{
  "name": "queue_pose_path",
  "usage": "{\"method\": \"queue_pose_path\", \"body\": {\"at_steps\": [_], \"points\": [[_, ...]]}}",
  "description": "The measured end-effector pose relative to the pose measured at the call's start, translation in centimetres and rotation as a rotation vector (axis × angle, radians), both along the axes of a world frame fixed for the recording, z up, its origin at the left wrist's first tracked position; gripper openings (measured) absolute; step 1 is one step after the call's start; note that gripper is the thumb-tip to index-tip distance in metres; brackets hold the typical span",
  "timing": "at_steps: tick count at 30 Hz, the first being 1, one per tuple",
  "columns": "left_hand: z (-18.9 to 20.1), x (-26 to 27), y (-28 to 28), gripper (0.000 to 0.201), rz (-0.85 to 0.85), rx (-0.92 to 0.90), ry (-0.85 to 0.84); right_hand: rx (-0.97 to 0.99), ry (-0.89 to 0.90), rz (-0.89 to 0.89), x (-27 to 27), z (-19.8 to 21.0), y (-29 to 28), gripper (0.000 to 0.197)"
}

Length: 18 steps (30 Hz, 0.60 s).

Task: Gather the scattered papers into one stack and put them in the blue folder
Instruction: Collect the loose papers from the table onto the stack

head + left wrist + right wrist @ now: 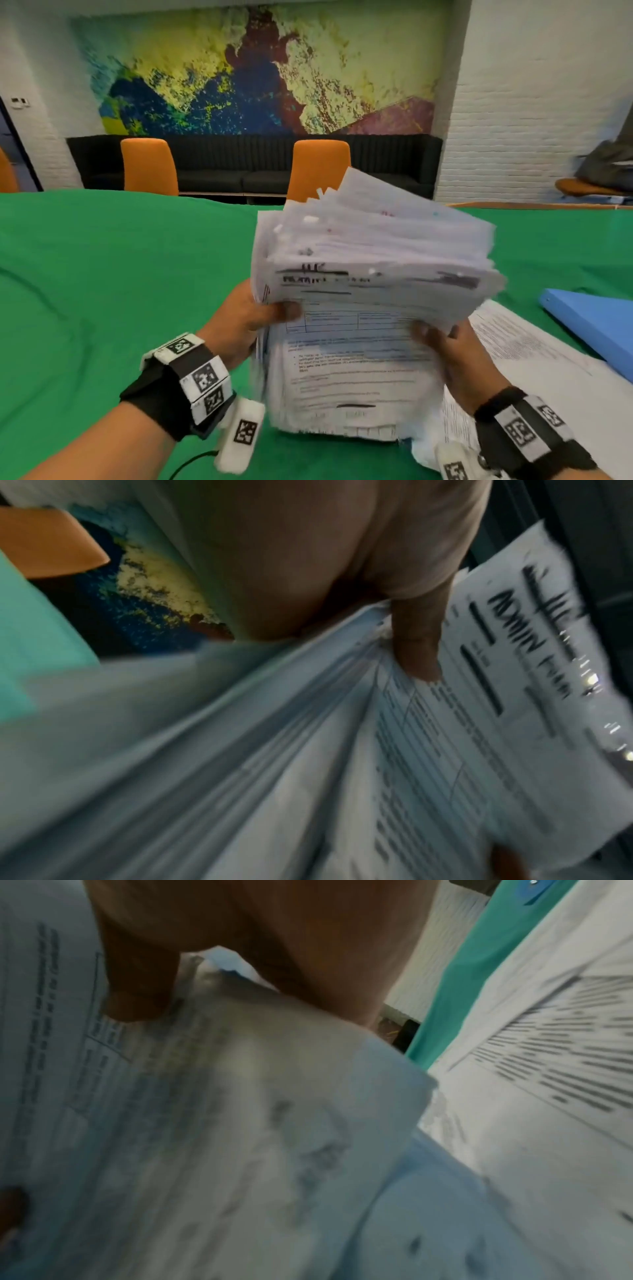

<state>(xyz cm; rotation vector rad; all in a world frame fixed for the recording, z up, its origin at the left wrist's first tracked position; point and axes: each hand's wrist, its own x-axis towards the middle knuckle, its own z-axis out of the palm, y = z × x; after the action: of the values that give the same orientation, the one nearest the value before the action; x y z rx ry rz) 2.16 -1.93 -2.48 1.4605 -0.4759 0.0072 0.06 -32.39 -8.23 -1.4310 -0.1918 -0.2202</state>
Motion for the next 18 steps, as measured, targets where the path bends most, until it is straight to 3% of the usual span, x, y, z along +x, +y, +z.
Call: {"method": "queue_pose_path", "body": {"at_steps": [3, 6, 12, 18], "points": [[0.2, -0.4, -0.6, 0.042, 0.064, 0.089, -0.076, -0.002, -0.056, -0.04, -0.8, 1.3, 0.3, 0.036], [-0.3, -0.5, -1.0, 0.032, 0.161, 0.129, -0.102, -0.019, -0.08, -0.083, -1.3, 1.2, 1.0, 0.035], [-2.7, -1.0, -0.5, 0.054, 0.265, 0.003, -0.083, 0.046, -0.032, -0.024, -1.4, -0.4, 1.6, 0.057], [-3.4, -1.2, -1.0, 0.094, 0.217, -0.08, -0.074, 0.137, 0.021, -0.025, -1.4, 0.3, 1.7, 0.039]]}}
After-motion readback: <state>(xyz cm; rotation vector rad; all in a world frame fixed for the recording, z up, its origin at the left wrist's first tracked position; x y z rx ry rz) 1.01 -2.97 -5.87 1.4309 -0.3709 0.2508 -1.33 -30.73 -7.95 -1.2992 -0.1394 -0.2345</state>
